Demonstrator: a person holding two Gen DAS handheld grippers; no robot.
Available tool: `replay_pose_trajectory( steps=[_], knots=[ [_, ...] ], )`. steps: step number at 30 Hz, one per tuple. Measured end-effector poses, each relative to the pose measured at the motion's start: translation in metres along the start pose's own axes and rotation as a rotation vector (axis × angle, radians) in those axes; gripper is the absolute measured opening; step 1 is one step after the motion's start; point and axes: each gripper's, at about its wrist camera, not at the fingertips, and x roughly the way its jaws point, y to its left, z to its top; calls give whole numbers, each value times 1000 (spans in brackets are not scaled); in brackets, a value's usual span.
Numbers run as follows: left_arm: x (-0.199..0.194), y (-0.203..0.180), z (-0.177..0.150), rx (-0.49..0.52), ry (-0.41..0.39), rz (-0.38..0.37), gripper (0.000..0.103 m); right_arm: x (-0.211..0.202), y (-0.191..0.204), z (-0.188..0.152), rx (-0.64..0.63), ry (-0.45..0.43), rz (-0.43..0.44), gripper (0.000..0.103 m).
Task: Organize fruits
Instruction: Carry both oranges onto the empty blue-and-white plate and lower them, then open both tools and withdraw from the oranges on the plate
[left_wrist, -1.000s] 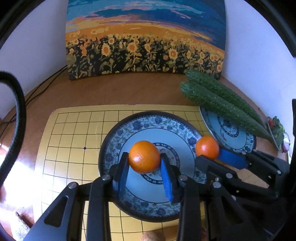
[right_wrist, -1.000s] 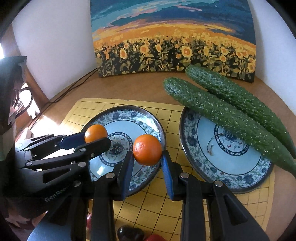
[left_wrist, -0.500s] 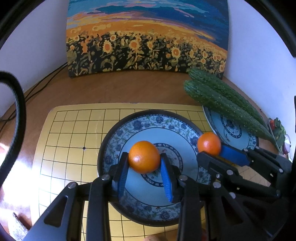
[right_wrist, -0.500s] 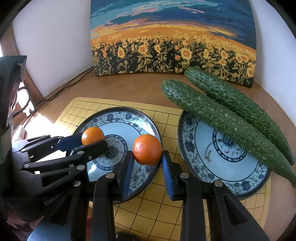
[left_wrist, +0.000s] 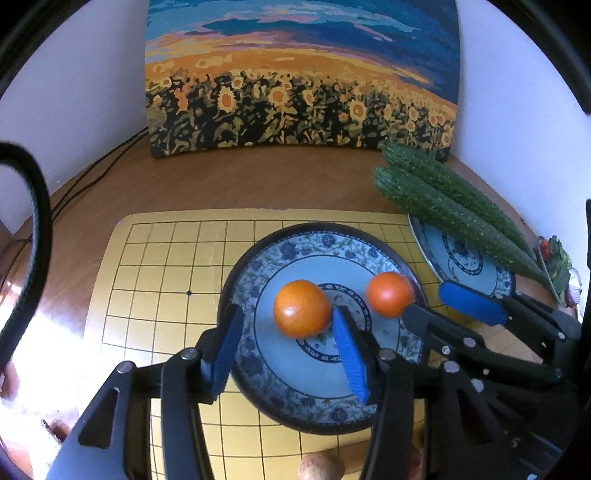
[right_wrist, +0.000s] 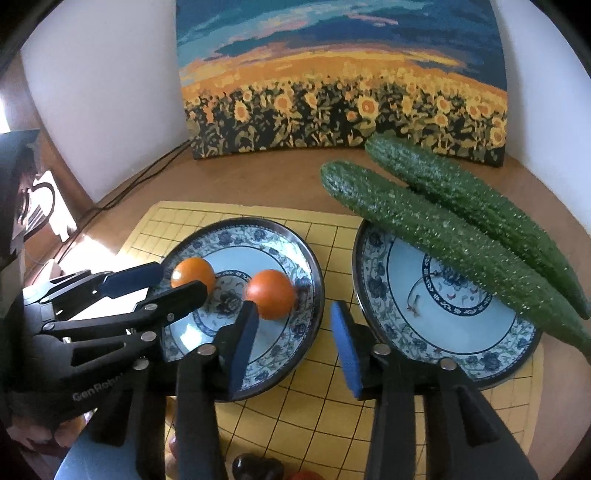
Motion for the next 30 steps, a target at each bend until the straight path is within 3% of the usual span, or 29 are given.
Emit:
replay_pose_trajectory(
  steps=[10,30],
  knots=[
    [-18,-2,-7,10,2,-19,56,-21,0,-5,-2,-33,2,50],
    [-55,-1,-38,8,-8,-31,56,-65,10,-40,11,-24,-1,51]
  ],
)
